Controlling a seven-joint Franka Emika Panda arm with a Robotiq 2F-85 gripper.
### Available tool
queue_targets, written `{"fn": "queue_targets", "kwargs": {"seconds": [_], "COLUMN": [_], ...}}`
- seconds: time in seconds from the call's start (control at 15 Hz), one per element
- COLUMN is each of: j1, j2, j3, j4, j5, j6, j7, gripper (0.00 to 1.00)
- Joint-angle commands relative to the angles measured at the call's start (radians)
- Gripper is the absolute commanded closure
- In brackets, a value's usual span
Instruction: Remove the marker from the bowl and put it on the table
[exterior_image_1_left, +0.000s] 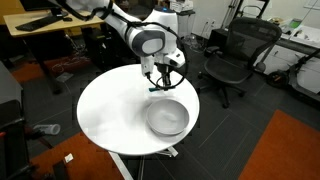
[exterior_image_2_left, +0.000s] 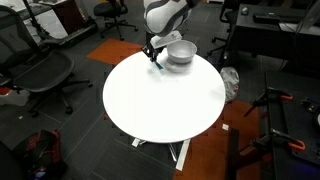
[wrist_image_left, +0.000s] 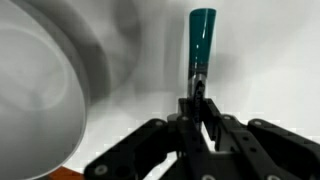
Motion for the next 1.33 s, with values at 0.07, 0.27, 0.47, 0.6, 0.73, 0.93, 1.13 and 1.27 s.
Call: {"fn": "queue_targets", "kwargs": {"seconds": [0.07, 0.27, 0.47, 0.6, 0.73, 0.93, 1.13, 1.27], "j1": [-0.007, -0.008, -0.007, -0.008, -0.008, -0.010, -0.016, -0.018], "j2": [0.055, 0.077, 0.090, 0.097, 0.101, 0.103, 0.086, 0.067], "j3": [-0.002, -0.003, -0.001, -0.001, -0.001, 0.002, 0.014, 0.021], "j4": [0.105, 0.139, 0.155, 0.166, 0.173, 0.177, 0.163, 0.146], "j5": [-0.017, -0.019, -0.016, -0.017, -0.017, -0.015, -0.011, -0.007], "j6": [-0.089, -0.119, -0.130, -0.137, -0.139, -0.138, -0.130, -0.121], "j7": [0.043, 0.048, 0.059, 0.064, 0.064, 0.060, 0.033, 0.022], "gripper": [0.95, 0.95, 0.56, 0.42, 0.27, 0.03, 0.00, 0.00]}}
